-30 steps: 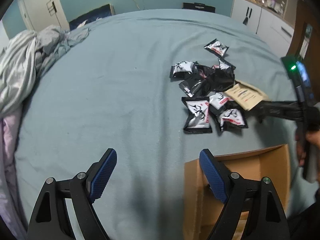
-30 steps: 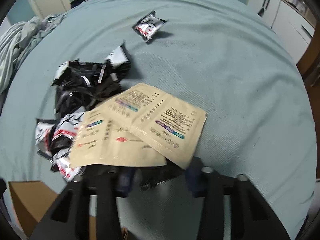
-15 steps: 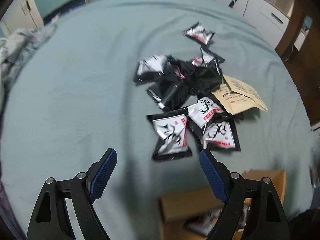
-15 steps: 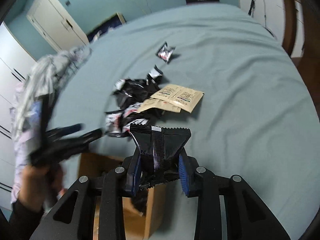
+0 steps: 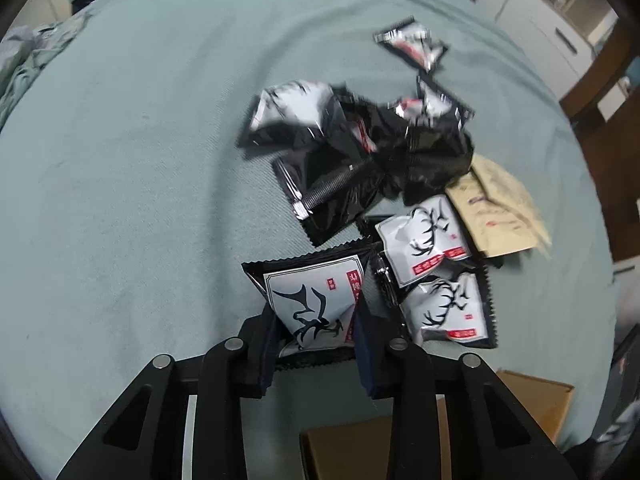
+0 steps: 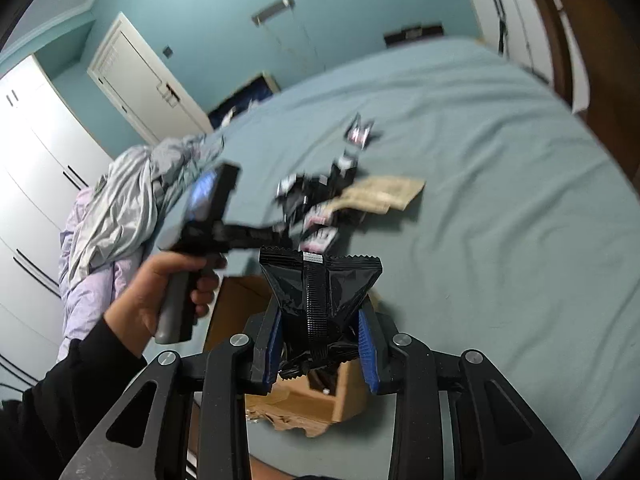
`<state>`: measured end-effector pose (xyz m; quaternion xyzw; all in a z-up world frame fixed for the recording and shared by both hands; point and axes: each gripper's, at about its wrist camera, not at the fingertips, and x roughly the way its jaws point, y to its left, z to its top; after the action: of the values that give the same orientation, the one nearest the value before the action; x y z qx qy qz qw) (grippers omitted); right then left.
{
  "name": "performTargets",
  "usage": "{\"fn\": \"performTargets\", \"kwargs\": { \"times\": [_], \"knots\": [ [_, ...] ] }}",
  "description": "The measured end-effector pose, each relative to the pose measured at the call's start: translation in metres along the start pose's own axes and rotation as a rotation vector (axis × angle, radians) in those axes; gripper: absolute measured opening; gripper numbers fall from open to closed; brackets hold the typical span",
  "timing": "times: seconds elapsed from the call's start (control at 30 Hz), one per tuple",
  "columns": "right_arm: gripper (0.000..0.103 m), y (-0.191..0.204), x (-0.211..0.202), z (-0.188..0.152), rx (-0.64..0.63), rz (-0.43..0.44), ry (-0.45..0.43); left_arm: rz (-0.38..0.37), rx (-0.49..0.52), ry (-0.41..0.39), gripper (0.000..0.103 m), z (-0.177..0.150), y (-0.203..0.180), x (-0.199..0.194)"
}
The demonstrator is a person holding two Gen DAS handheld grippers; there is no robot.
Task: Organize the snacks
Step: 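Carry the black packet to the box with the right tool while the left tool grasps a white packet, then release both packets into the box, opening both tools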
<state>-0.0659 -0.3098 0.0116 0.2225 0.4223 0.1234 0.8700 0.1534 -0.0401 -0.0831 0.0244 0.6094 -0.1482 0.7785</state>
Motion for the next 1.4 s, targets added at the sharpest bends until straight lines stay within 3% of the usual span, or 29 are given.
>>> {"fn": "performTargets", "kwargs": {
  "times": [0.1,0.2,0.33,0.67,0.77,0.83,0.87,0.9,1.0,1.27,1.4],
  "knots": [
    [0.030,0.002,0.017,0.003,-0.038,-0.014,0.056,0.031,-0.002,-0.067,0.030,-0.013,0.000,-0.030],
    [0.030,0.003,0.017,0.008,-0.047,-0.042,0.049,0.070,0.027,-0.143,0.030,-0.034,-0.008,-0.067],
    [0.030,0.006,0.017,0.007,-0.044,-0.048,0.034,0.059,0.095,-0.193,0.030,-0.069,-0.015,-0.105],
    [0.030,0.020,0.015,-0.001,-0.066,-0.084,0.073,-0.002,0.260,-0.221,0.031,-0.130,-0.060,-0.122],
    [0.030,0.026,0.009,-0.003,-0.096,-0.089,0.062,0.004,0.277,-0.255,0.035,-0.140,-0.067,-0.126],
    [0.030,0.032,0.006,-0.005,-0.120,-0.083,0.045,0.006,0.282,-0.276,0.051,-0.142,-0.067,-0.129],
    [0.030,0.032,0.006,-0.006,-0.126,-0.080,0.042,0.012,0.275,-0.291,0.069,-0.142,-0.066,-0.131],
    [0.030,0.033,0.007,-0.007,-0.132,-0.080,0.041,0.021,0.267,-0.308,0.078,-0.144,-0.065,-0.133],
    [0.030,0.034,0.009,-0.011,-0.146,-0.087,0.049,0.054,0.239,-0.339,0.079,-0.144,-0.059,-0.136],
    [0.031,0.044,0.008,-0.016,-0.199,-0.100,0.049,0.087,0.146,-0.318,0.079,-0.141,-0.039,-0.133],
    [0.032,0.049,0.004,-0.018,-0.209,-0.060,0.027,0.087,0.145,-0.317,0.079,-0.142,-0.038,-0.134]
  ]
}}
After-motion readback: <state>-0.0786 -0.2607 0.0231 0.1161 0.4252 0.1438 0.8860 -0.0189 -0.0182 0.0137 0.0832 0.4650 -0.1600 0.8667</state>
